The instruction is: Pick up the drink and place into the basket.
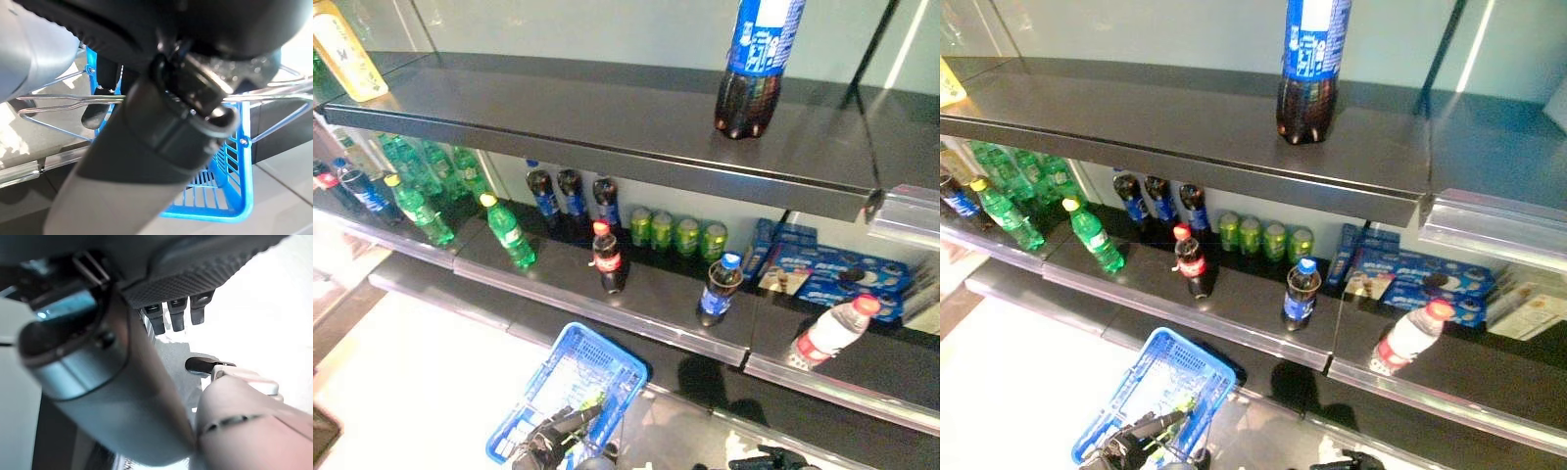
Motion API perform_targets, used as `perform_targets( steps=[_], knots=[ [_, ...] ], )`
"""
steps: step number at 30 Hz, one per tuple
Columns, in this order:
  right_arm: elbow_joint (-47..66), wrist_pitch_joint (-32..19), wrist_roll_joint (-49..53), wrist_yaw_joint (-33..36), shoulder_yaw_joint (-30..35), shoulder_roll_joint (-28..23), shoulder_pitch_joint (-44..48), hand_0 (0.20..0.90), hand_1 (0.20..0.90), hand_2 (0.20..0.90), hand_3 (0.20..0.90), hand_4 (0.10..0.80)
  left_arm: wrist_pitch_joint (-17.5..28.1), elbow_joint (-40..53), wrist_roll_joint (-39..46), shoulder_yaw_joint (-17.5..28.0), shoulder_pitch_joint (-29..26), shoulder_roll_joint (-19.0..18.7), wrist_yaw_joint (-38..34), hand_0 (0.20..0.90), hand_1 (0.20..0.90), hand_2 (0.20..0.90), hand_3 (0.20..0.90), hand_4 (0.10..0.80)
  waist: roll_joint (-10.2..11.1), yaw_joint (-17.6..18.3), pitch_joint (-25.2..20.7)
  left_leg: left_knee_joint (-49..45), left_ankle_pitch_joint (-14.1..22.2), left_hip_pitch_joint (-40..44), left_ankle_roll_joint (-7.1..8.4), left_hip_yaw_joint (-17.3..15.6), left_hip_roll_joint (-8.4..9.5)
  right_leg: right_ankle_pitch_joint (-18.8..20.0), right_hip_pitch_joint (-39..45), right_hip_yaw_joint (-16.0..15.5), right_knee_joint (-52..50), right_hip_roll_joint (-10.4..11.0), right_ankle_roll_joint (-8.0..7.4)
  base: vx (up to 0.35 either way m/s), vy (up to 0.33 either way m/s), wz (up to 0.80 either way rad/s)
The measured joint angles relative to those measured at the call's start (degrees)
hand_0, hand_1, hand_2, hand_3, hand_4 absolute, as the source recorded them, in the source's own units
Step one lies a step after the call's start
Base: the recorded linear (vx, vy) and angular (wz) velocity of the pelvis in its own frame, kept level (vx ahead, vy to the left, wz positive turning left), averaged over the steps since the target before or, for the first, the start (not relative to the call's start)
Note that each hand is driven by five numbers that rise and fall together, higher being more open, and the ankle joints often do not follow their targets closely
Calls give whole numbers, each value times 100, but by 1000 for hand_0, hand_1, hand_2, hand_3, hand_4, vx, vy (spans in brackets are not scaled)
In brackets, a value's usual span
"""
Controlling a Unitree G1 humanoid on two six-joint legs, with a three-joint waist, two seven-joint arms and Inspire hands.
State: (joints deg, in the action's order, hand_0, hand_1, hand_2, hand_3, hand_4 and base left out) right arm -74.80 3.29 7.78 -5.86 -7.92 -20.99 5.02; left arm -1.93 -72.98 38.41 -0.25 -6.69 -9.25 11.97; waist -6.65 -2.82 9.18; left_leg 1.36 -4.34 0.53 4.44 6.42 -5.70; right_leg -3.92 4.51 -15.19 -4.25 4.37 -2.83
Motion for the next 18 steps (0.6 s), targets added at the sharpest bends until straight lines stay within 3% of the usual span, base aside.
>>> perform_targets(
  steps=[1, 2, 3, 4, 5, 6, 7, 10, 11, 12, 13, 15, 18],
  knots=[
    [1, 23, 18, 4, -1, -23, 20, 900, 900, 900, 900, 800, 2, 1, 1, -36, -23, 5, 27, 300, 300, 300, 200, 100, 11, -9, -19, 160, -313, -50, 135, -3, 35, -17, -185, -50, -81, 59, 72, -417, 119, 39],
    [-13, 26, 18, -1, 11, -8, 64, 900, 900, 900, 900, 800, 17, -15, -3, -40, -51, -19, 31, 300, 300, 300, 200, 100, 139, -1, -106, 370, -776, -221, 450, 4, 113, -62, -437, -70, -108, 248, 92, -293, 116, 29],
    [-3, 18, 17, 6, 9, -5, 144, 900, 900, 900, 900, 800, 38, -16, 15, -6, -190, -14, 19, 300, 300, 300, 200, 100, 346, 33, -15, 280, -989, -402, 681, -28, 301, 135, -497, -181, 31, 494, 100, -306, 187, 8],
    [13, -43, 17, 0, 5, 31, 150, 900, 900, 900, 900, 800, 84, 11, 13, 42, -176, -36, 36, 300, 300, 300, 200, 100, 584, 0, -43, -349, -453, -425, 388, -195, 532, 350, -382, -165, 304, 683, 26, -225, 176, 0],
    [12, -51, 18, 0, 7, 35, 129, 900, 900, 900, 900, 800, 67, 11, -11, 18, -177, -61, 38, 300, 300, 300, 200, 100, 656, 17, -85, -581, -236, -363, 294, -231, 583, 408, -325, -166, 401, 724, 4, -183, 210, 0],
    [-4, -80, 23, 5, 17, -1, 70, 900, 900, 900, 900, 800, 21, -8, -44, -123, -142, -86, 29, 300, 300, 300, 200, 100, 658, 156, -180, -867, 68, -171, 268, -254, 597, 431, -243, -195, 464, 727, -28, -109, 200, 19],
    [-4, -121, 59, 21, 19, -87, -5, 900, 900, 900, 900, 800, 0, -10, -65, -229, -58, -74, 48, 300, 300, 300, 200, 100, 542, 310, -296, -674, 299, 102, 162, -328, 489, 439, -238, -246, 437, 685, -70, -143, 292, 32],
    [-70, -140, 178, 107, 138, -123, -68, 900, 900, 900, 900, 800, -50, -19, -186, -449, -71, -90, 88, 300, 300, 300, 200, 100, 340, 550, -384, 17, 508, 402, -63, -451, 382, 491, -254, -297, 418, 552, -214, -95, 235, 33],
    [-114, -136, 263, 110, 136, -59, -109, 900, 900, 900, 900, 800, -43, -14, -203, -519, -91, -121, 93, 300, 300, 300, 200, 100, 417, 612, -344, 154, 609, 463, -223, -441, 405, 450, -355, -182, 266, 555, -303, -126, 299, 11],
    [-117, -135, 363, 124, 137, 104, -100, 900, 900, 900, 900, 800, -39, -17, -221, -534, -116, -213, 102, 300, 300, 300, 200, 100, 681, 598, -240, 202, 552, 531, -270, -456, 544, 448, -487, 87, 125, 672, -348, -94, 200, -16],
    [-102, -138, 362, 110, 138, 176, -111, 900, 900, 900, 900, 800, -36, -19, -220, -518, -99, -257, 119, 300, 300, 300, 200, 100, 746, 588, -214, 237, 540, 551, -309, -484, 592, 482, -527, 213, 135, 703, -430, -243, 252, -59],
    [-61, -172, 348, 36, 143, 422, -159, 900, 900, 900, 900, 800, -68, -181, -198, -341, 109, -373, 125, 300, 300, 300, 200, 100, 1087, 579, -230, 295, 527, 669, -394, -808, 707, 704, -660, 470, 197, 769, -522, -301, 181, -92],
    [-37, -185, 338, -18, 160, 497, -130, 900, 900, 900, 900, 800, -110, -188, -147, -144, 189, -456, 132, 300, 300, 300, 200, 100, 1168, 545, -213, 341, 486, 725, -535, -1301, 684, 1240, -913, 466, 206, 733, -562, -262, 2, -91]
  ],
)
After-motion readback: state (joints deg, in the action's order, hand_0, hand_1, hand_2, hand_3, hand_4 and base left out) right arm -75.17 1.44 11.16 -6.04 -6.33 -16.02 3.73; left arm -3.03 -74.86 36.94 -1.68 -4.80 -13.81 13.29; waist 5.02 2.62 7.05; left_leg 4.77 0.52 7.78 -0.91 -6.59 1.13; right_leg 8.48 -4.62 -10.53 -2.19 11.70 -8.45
